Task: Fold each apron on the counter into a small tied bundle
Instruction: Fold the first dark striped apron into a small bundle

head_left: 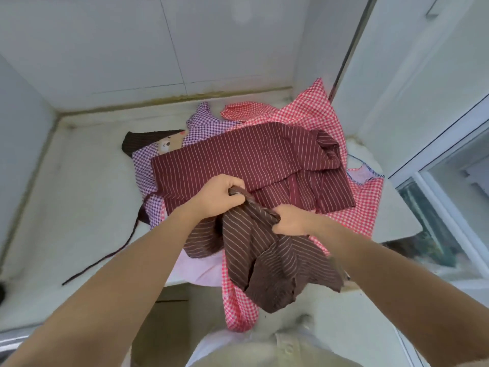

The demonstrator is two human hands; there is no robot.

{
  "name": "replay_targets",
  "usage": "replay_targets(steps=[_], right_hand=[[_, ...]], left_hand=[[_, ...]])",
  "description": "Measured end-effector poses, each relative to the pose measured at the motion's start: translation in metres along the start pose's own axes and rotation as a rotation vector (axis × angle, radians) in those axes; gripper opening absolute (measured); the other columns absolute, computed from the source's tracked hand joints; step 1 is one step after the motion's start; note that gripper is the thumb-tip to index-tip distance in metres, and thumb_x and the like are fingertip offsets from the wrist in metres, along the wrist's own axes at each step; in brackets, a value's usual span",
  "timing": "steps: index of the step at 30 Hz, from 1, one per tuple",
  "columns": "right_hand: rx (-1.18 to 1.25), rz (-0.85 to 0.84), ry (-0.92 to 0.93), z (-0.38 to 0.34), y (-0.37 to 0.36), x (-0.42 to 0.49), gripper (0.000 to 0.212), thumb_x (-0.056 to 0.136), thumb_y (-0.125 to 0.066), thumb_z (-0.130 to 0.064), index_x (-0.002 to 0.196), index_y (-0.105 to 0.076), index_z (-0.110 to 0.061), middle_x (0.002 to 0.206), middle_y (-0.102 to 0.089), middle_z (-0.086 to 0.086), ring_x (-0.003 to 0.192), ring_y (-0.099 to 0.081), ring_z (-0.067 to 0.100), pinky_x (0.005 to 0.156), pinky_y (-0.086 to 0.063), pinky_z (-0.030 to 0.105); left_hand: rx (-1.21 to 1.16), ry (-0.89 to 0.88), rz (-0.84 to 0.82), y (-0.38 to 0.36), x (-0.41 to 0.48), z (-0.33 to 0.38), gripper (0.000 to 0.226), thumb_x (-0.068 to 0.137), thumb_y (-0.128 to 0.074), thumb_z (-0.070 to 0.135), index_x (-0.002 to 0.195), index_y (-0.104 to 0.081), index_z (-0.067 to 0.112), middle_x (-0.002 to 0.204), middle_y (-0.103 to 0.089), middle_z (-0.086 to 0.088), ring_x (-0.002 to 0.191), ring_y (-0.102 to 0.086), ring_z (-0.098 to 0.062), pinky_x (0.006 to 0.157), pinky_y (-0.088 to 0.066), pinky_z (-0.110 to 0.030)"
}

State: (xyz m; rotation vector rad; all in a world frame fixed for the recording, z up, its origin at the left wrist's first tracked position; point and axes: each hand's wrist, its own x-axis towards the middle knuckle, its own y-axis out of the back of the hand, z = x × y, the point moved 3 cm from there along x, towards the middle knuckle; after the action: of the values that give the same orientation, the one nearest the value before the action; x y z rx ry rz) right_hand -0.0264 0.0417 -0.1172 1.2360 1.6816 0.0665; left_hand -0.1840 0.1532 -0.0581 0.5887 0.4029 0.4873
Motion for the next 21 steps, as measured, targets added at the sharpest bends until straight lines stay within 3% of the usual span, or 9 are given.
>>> replay_targets(steps=[4,6,8,10,12,14,16,18,21], right_hand=[[-0.242,-0.162,-0.264,0.042,0.007,-0.021,0.028,0.090,-0.051,-0.011,0.118,-0.045,-0.011,0.078,-0.046,-0.001,0.065,-0.046,0.012,0.060,-0.040,0.025],[-0.292,-0.111,-0.306,0.048,0.027,-0.024,0.035,0.091,-0.048,-0.009,0.125,-0.050,-0.001,0.086,-0.053,0.005,0.072,-0.049,0.015,0.068,-0.046,0.029],[-0.258,0.043,-0.273,0.044,0.054,-0.020,0.028,0.090,-0.049,-0.007,0.113,-0.061,0.004,0.090,-0.060,0.013,0.074,-0.052,0.018,0.075,-0.051,0.033],[-0.200,0.278,-0.182,0.025,0.082,-0.015,0.020,0.087,-0.052,-0.007,0.098,-0.067,-0.002,0.088,-0.063,0.007,0.075,-0.057,0.019,0.074,-0.050,0.033],[-0.113,0.569,-0.093,0.002,0.100,-0.012,0.023,0.086,-0.054,-0.009,0.103,-0.070,-0.009,0.096,-0.065,0.002,0.083,-0.062,0.023,0.080,-0.052,0.034],[-0.098,0.720,-0.026,-0.018,0.101,-0.007,0.019,0.087,-0.054,-0.012,0.099,-0.068,-0.014,0.092,-0.068,0.000,0.084,-0.064,0.025,0.078,-0.054,0.036],[-0.178,0.649,0.000,-0.029,0.087,0.006,0.016,0.090,-0.056,-0.017,0.105,-0.063,-0.016,0.092,-0.068,0.003,0.086,-0.064,0.026,0.074,-0.051,0.035],[-0.271,0.548,-0.054,-0.025,0.064,0.019,0.030,0.091,-0.062,-0.023,0.120,-0.055,-0.017,0.104,-0.067,0.006,0.095,-0.063,0.027,0.080,-0.049,0.037],[-0.224,0.592,-0.097,-0.010,0.043,0.031,0.034,0.088,-0.066,-0.023,0.120,-0.055,-0.017,0.112,-0.061,0.006,0.105,-0.058,0.028,0.090,-0.047,0.040]], left_hand=[[-0.002,0.085,-0.041,0.025,0.007,-0.022,0.023,0.080,-0.062,0.001,0.067,-0.070,0.018,0.061,-0.062,0.002,0.062,-0.057,-0.009,0.070,-0.049,-0.037],[-0.011,0.161,-0.077,0.033,0.008,-0.033,0.026,0.083,-0.062,-0.001,0.072,-0.074,0.020,0.059,-0.063,0.008,0.058,-0.057,-0.004,0.066,-0.048,-0.029],[-0.039,0.227,-0.093,0.040,0.007,-0.040,0.028,0.085,-0.063,-0.001,0.074,-0.075,0.022,0.059,-0.066,0.008,0.058,-0.059,-0.003,0.065,-0.048,-0.023],[-0.036,0.262,-0.036,0.049,0.007,-0.044,0.030,0.085,-0.064,0.001,0.071,-0.074,0.026,0.060,-0.067,0.008,0.060,-0.061,-0.006,0.066,-0.049,-0.024],[0.027,0.301,0.092,0.062,0.006,-0.052,0.021,0.085,-0.065,0.006,0.074,-0.073,0.022,0.065,-0.067,0.004,0.067,-0.063,-0.012,0.066,-0.047,-0.028],[0.160,0.362,0.226,0.074,0.001,-0.063,0.009,0.085,-0.065,0.013,0.080,-0.072,0.015,0.073,-0.067,-0.002,0.076,-0.064,-0.021,0.071,-0.048,-0.034],[0.291,0.427,0.256,0.079,-0.009,-0.076,0.008,0.085,-0.065,0.017,0.079,-0.067,0.013,0.079,-0.064,-0.003,0.080,-0.062,-0.023,0.072,-0.046,-0.033],[0.373,0.503,0.181,0.075,-0.017,-0.085,0.006,0.086,-0.064,0.014,0.081,-0.066,0.014,0.083,-0.062,-0.003,0.080,-0.059,-0.021,0.069,-0.044,-0.031],[0.376,0.590,0.074,0.066,-0.025,-0.096,0.015,0.084,-0.059,0.002,0.088,-0.066,0.015,0.090,-0.062,-0.005,0.082,-0.058,-0.020,0.071,-0.045,-0.029]])
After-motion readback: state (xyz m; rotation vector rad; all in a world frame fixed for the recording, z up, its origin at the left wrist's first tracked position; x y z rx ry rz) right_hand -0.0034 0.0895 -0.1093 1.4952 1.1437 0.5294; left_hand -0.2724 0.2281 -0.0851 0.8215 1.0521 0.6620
